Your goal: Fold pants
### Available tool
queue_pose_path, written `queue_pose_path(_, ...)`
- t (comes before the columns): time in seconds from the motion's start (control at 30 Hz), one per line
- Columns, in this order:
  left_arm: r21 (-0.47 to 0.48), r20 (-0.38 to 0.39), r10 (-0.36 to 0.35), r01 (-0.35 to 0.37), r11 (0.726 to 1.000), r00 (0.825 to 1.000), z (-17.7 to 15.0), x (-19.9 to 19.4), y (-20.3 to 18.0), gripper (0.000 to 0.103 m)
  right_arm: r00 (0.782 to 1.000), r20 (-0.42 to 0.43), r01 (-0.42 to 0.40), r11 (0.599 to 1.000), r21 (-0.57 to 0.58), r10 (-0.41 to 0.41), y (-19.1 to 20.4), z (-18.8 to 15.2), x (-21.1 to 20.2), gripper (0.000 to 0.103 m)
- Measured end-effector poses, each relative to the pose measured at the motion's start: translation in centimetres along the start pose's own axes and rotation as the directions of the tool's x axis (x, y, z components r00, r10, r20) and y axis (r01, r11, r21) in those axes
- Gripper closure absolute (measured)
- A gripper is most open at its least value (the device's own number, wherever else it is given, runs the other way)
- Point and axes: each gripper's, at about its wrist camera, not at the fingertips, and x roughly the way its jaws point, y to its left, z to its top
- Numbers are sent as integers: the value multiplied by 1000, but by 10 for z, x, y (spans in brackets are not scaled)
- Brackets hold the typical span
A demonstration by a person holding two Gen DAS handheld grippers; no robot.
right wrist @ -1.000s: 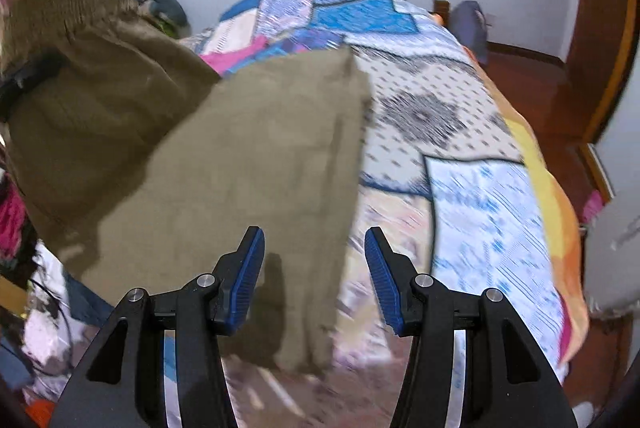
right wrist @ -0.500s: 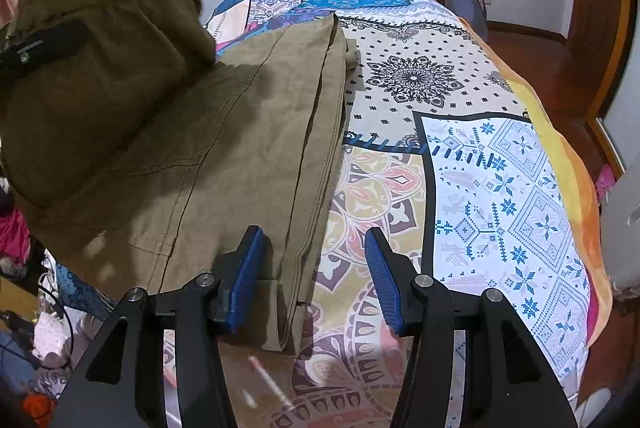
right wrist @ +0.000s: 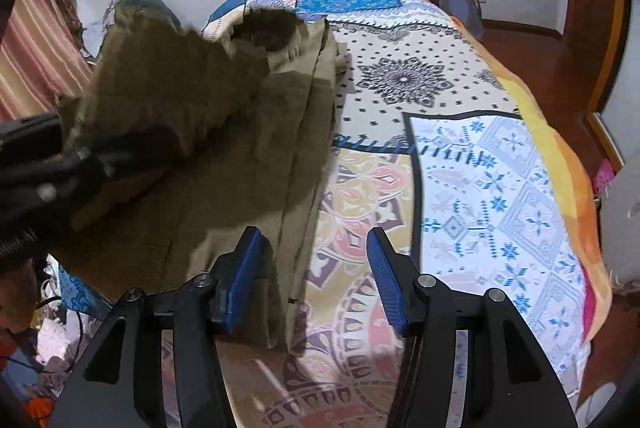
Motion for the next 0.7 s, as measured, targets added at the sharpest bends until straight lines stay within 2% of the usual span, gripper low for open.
queue_pose_path(0.07,3,-10,-21,21,1000,1000,-1,1,-1,64,1000,6,21,1000,1,-21,-4,-1,-6,53)
queue_pose_path(0.13,-31,-31,-90,89,995,995,-2,2,1,26,999,17,39,999,11,-40,-11,-2,-14,53)
queue_pose_path(0.17,-59,-30,-116,114,992,993,-3,2,2,24,999,21,44,999,16,-45,-14,-2,-16,53)
queue_pose_path(0.3,-83,-46,-119,115,990,992,-5,1,1,24,996,51,76,996,47,-79,-26,-2,-35,52)
queue_pose_path(0.47,-51,19,-124,125,991,992,-6,-33,0,24,991,98,89,994,58,-95,-29,5,-56,52)
queue_pose_path(0.6,-60,86,-34,40,997,996,-7,-52,17,24,988,134,75,996,48,-81,-20,13,-64,52)
queue_pose_path(0.7,-87,40,71,-67,994,997,-15,-39,36,24,986,155,55,998,27,-58,-9,20,-67,51)
